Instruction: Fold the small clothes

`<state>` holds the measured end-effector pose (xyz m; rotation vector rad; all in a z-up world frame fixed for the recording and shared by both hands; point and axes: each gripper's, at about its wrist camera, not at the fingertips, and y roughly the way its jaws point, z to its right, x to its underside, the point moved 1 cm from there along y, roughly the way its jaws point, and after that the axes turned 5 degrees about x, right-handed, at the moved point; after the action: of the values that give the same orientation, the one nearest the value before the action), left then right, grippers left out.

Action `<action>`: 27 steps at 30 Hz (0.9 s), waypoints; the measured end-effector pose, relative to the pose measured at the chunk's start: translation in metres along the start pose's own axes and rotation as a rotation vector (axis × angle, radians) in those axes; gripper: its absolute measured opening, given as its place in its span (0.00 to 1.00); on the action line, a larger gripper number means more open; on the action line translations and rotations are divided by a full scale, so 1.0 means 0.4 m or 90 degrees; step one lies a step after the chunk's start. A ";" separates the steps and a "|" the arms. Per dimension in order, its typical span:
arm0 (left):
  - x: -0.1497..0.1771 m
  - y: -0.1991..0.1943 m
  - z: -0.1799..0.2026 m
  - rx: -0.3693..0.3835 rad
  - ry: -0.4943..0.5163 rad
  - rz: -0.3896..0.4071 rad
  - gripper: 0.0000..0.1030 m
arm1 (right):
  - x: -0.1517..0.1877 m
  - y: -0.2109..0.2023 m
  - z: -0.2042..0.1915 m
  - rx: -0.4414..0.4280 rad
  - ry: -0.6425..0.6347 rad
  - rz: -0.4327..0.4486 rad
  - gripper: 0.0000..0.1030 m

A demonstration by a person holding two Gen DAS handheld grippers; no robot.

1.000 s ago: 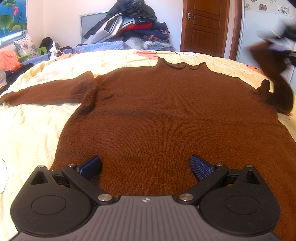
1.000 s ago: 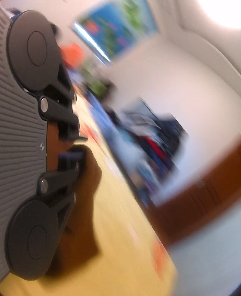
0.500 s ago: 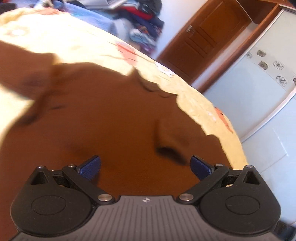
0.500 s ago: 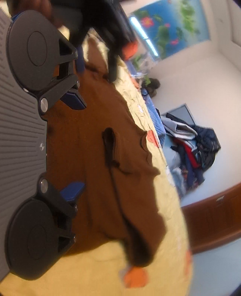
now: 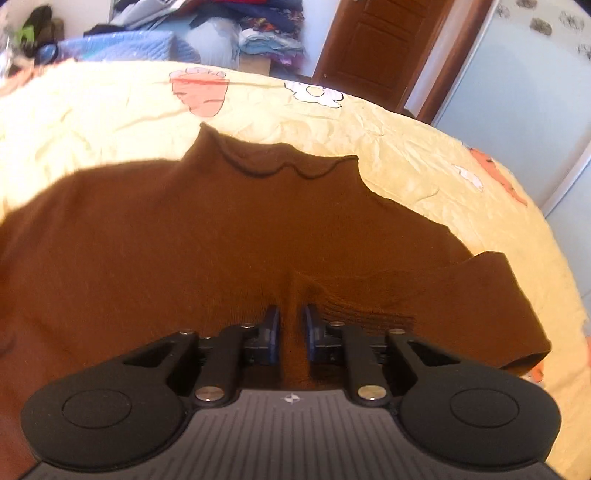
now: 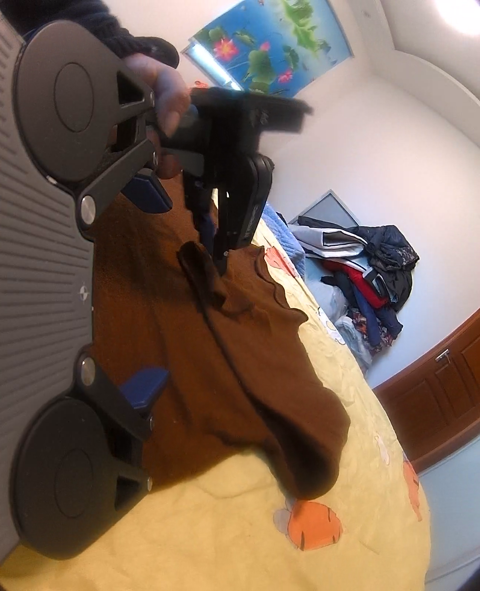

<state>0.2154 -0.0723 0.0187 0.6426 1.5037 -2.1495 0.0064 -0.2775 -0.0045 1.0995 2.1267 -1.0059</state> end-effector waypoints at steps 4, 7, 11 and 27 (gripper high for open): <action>-0.014 -0.064 -0.007 -0.015 0.032 0.042 0.04 | 0.000 0.008 0.000 -0.001 0.002 0.000 0.90; -0.045 -0.139 -0.035 0.003 0.028 0.072 0.04 | -0.002 0.009 0.000 0.000 0.003 0.000 0.90; -0.064 -0.141 -0.089 0.073 -0.015 0.043 0.06 | -0.005 0.020 0.001 -0.003 0.001 -0.004 0.92; -0.011 -0.031 -0.105 0.113 -0.057 -0.027 0.11 | -0.009 0.031 0.002 -0.009 -0.002 -0.011 0.93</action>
<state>0.2168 -0.0284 0.0178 0.5697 1.3016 -2.3310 0.0190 -0.2750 -0.0068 1.0740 2.1407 -0.9990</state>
